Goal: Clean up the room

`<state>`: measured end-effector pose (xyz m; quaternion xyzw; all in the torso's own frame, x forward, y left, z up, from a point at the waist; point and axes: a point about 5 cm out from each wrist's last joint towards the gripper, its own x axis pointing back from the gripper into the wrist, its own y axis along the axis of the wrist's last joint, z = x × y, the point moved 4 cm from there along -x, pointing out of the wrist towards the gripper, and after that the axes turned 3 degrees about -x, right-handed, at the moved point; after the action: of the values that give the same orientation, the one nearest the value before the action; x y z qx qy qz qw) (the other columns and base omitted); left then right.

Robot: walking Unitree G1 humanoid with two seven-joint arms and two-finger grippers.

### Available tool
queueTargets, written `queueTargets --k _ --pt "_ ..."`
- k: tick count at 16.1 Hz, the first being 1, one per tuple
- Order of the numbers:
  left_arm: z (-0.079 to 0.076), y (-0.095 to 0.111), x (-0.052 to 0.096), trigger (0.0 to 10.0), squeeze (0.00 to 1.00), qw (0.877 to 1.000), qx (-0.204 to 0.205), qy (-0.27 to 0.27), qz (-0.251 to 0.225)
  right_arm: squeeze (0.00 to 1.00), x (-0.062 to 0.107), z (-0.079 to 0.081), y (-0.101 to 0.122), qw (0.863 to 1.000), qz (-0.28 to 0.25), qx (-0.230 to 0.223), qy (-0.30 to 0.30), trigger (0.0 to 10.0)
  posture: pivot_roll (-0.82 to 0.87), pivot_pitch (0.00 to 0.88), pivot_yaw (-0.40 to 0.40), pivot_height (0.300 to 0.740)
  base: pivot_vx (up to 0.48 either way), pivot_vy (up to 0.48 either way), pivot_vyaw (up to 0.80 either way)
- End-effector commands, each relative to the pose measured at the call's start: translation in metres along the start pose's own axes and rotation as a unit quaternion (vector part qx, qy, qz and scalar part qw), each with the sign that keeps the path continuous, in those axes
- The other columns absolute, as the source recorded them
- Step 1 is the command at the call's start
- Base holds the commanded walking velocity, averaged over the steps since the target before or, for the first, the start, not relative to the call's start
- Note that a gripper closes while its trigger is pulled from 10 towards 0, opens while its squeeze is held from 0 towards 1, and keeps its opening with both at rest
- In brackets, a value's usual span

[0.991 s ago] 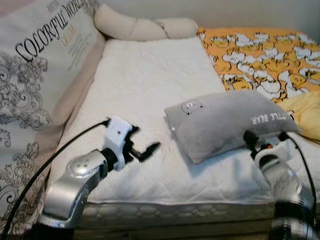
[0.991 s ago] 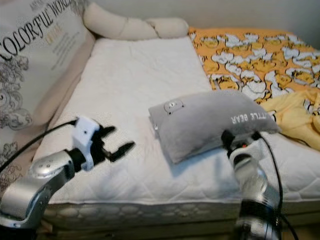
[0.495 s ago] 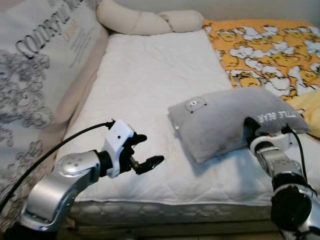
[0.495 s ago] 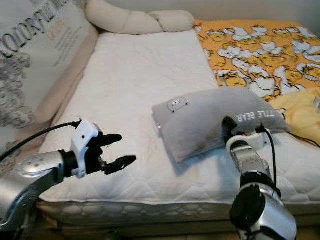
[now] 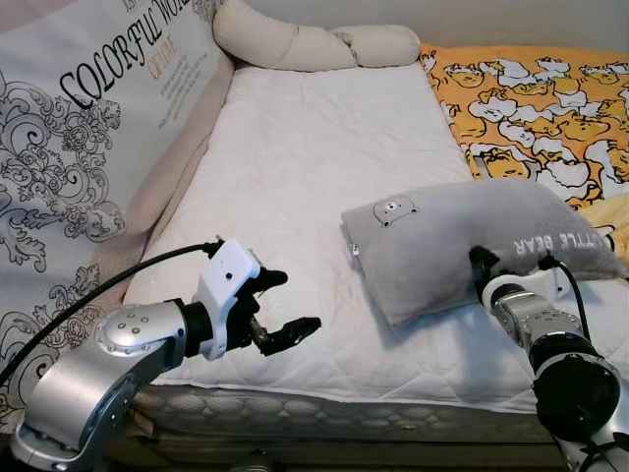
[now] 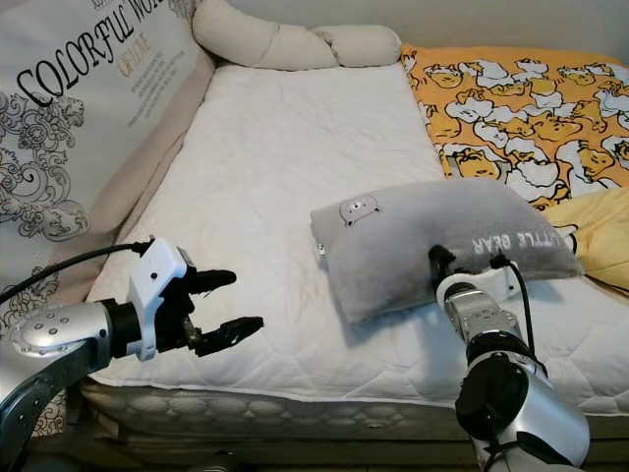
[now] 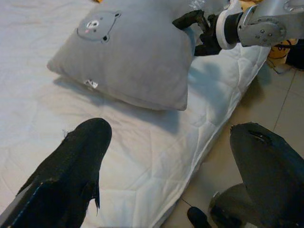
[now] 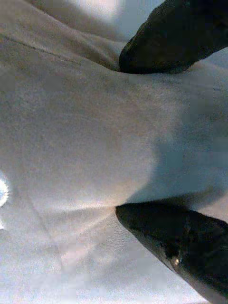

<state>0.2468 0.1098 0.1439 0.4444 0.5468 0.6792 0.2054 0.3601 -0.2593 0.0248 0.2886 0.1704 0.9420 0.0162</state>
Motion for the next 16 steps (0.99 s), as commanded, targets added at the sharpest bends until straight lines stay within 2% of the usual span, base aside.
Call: queueTargets --k 1,6,16 --pt "0.0004 0.0034 0.0010 10.0 1.00 1.000 -0.007 0.004 0.000 0.00 -0.0004 0.0002 -0.0012 1.000 0.004 0.004 -0.009 0.0 0.22 0.000 0.028 0.740 0.000 0.000 0.00" --pt "0.0022 0.0050 -0.0012 10.0 0.95 1.000 -0.010 0.009 0.002 0.00 -0.0001 0.0024 0.0030 1.000 0.000 0.018 -0.002 0.0 0.21 0.000 0.032 0.740 0.000 0.000 0.00" --pt "0.0031 0.0035 -0.0017 10.0 0.95 1.000 -0.010 0.018 0.004 0.00 -0.0002 0.0036 0.0034 0.999 -0.001 0.036 0.004 0.0 0.22 0.000 0.028 0.740 0.000 0.000 0.00"
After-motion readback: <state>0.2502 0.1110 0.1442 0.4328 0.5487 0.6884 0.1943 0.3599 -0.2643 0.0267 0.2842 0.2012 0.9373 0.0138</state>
